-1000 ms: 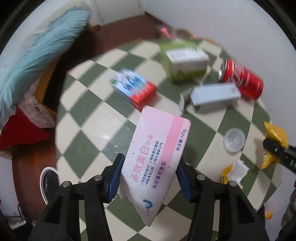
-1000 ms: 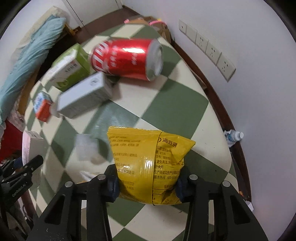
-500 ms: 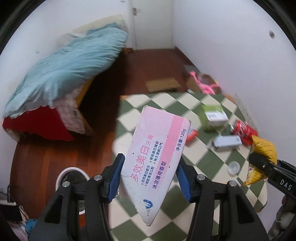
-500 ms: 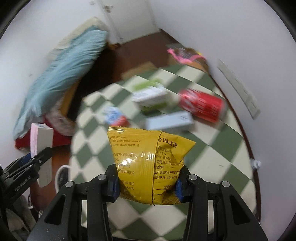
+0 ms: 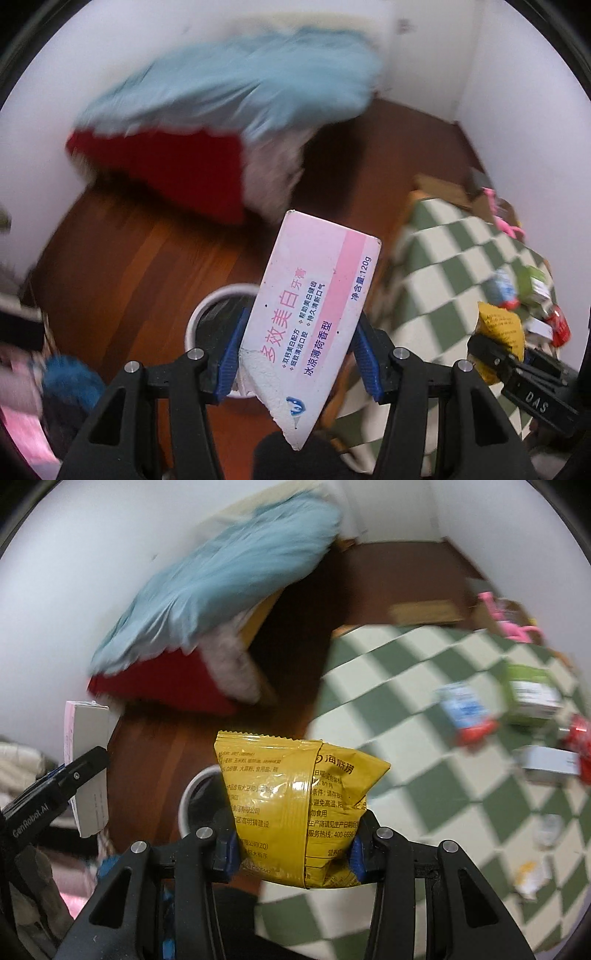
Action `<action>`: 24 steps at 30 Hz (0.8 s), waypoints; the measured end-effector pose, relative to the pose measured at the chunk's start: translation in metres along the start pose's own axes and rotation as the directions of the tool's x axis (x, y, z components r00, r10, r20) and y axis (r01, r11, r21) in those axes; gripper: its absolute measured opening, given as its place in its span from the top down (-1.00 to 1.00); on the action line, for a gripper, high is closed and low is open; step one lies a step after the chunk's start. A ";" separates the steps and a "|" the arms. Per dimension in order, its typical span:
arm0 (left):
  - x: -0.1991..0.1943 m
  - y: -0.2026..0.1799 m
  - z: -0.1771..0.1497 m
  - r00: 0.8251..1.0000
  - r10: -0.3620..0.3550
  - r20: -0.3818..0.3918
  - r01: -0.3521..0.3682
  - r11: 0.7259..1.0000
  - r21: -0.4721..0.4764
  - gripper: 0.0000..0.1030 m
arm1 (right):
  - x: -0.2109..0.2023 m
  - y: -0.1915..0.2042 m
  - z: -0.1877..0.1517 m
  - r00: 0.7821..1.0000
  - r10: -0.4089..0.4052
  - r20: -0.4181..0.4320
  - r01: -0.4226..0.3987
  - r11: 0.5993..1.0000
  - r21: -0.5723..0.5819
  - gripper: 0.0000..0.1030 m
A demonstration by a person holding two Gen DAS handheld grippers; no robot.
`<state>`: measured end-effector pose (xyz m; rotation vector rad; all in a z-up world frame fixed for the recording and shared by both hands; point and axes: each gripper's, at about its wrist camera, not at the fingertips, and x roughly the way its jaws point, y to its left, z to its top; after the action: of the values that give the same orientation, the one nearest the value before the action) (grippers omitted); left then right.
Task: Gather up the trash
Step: 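Carry both items over the white bin and open both tools to drop them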
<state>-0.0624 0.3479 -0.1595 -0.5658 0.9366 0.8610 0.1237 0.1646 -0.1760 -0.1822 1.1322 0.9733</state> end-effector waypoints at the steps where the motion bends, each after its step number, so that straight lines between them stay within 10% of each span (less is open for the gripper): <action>1: 0.009 0.012 -0.002 1.000 0.004 -0.020 -0.004 1.000 -0.020 0.01 | 0.016 0.017 -0.002 1.000 0.010 -0.023 -0.010 1.000 -0.019 0.11; 13: 0.151 0.131 -0.027 0.931 -0.157 -0.328 0.065 0.959 -0.277 -0.05 | 0.203 0.145 -0.035 0.952 -0.014 -0.307 -0.051 0.979 -0.200 0.11; 16: 0.164 0.141 -0.036 0.923 -0.161 -0.351 0.043 0.946 -0.321 -0.49 | 0.240 0.157 -0.037 0.936 -0.036 -0.351 -0.046 0.974 -0.221 0.11; 18: 0.167 0.150 -0.041 0.925 -0.131 -0.356 0.006 0.943 -0.332 -0.91 | 0.264 0.162 -0.038 0.923 -0.049 -0.382 -0.046 0.971 -0.235 0.11; 22: 0.163 0.165 -0.050 0.939 0.004 -0.345 -0.116 0.946 -0.304 -0.91 | 0.303 0.169 -0.036 0.909 -0.066 -0.412 -0.053 0.961 -0.271 0.02; 24: 0.159 0.166 -0.056 0.941 0.084 -0.327 -0.182 0.943 -0.280 -0.91 | 0.317 0.170 -0.038 0.905 -0.069 -0.421 -0.059 0.957 -0.284 -0.40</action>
<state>-0.1766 0.4587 -0.3352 -0.9354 1.1455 1.0713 -0.0003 0.4215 -0.3976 -0.6650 1.3798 1.1263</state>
